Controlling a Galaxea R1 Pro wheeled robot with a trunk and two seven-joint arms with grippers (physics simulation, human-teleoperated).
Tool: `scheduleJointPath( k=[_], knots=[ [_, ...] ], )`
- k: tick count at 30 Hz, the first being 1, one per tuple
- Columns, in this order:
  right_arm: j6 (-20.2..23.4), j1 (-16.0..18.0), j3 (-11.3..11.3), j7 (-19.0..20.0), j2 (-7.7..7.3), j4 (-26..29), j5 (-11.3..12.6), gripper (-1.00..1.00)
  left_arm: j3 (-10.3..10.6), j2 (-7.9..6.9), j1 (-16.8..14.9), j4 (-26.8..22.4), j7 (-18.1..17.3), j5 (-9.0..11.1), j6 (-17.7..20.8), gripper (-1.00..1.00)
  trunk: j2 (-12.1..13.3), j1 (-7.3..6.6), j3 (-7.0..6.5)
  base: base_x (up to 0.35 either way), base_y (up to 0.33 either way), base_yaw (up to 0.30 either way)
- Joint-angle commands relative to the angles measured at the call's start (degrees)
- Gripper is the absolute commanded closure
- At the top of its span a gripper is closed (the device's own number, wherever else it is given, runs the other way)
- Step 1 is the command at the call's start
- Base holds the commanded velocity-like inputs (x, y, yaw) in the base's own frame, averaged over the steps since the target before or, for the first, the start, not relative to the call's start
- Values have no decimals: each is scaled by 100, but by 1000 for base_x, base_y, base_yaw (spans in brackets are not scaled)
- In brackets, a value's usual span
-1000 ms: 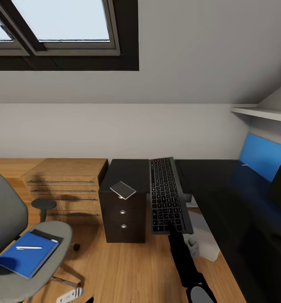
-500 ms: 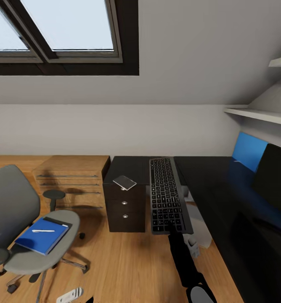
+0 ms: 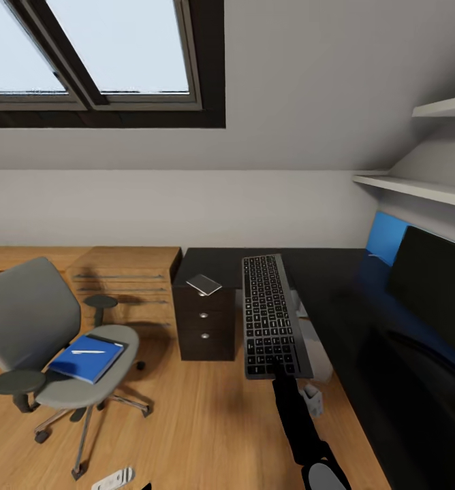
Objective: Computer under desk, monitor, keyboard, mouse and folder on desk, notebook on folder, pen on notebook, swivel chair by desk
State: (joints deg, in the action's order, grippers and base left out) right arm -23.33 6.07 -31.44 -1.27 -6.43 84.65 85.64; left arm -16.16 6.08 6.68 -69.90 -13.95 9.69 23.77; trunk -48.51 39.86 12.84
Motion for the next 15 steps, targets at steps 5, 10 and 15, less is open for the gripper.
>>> scheduleJointPath(
  k=[5, 10, 15],
  knots=[
    [-40, 8, -20, -20, -7, 7, 14, 100, -25, 7, 0, -6, -12, 43, 49, -100, 196, -113, -83, -344, -33, 0],
    [-22, 8, -17, -15, -32, 15, 14, 100, -34, 4, 0, -6, -4, 47, 51, -100, 356, -201, -155, -307, -73, 0],
    [-5, 8, -20, -20, -36, 16, 19, 100, -39, -40, 0, 3, 6, 50, 57, -100, 356, -201, -155, -45, -14, 0]
  ],
)
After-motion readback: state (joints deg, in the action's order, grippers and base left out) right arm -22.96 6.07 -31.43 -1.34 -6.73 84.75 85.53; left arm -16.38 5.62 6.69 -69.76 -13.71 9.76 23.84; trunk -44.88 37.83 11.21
